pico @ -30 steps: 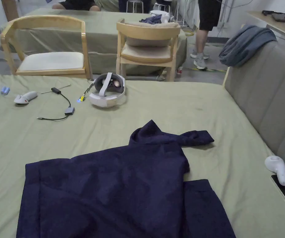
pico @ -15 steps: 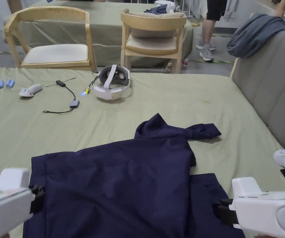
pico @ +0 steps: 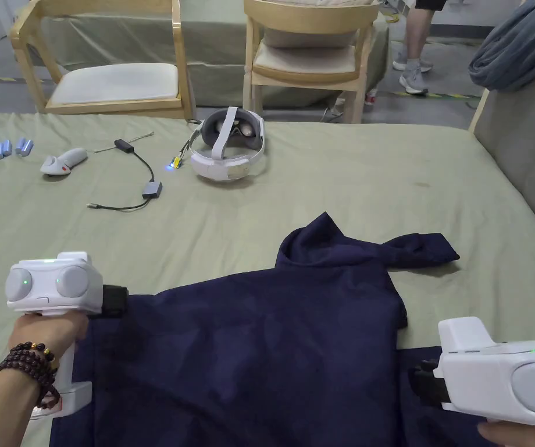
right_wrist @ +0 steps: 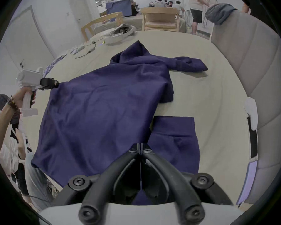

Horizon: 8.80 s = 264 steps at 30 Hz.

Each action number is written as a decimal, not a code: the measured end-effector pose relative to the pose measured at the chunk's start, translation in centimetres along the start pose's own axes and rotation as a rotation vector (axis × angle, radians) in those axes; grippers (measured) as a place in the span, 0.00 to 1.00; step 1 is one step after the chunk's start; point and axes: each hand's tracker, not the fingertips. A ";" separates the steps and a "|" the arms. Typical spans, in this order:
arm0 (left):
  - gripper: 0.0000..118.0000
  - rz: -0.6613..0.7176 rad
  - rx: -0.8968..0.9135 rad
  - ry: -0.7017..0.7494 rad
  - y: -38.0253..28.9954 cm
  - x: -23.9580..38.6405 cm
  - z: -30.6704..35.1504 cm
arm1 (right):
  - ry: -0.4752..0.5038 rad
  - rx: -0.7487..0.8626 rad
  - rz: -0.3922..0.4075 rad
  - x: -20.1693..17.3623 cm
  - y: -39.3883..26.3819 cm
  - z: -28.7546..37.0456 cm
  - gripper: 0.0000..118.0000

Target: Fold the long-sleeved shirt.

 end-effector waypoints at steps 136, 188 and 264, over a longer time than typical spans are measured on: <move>0.03 -0.116 0.285 -0.321 -10.5 2.4 17.2 | 0.087 0.040 0.122 -5.6 15.1 -5.9 0.73; 0.03 -0.112 0.259 -0.427 -15.7 3.8 19.4 | -0.066 0.142 -0.028 2.8 -2.8 8.8 0.42; 0.08 0.041 1.040 -0.310 36.7 1.3 53.5 | -0.450 0.898 0.118 -0.5 49.2 47.8 0.03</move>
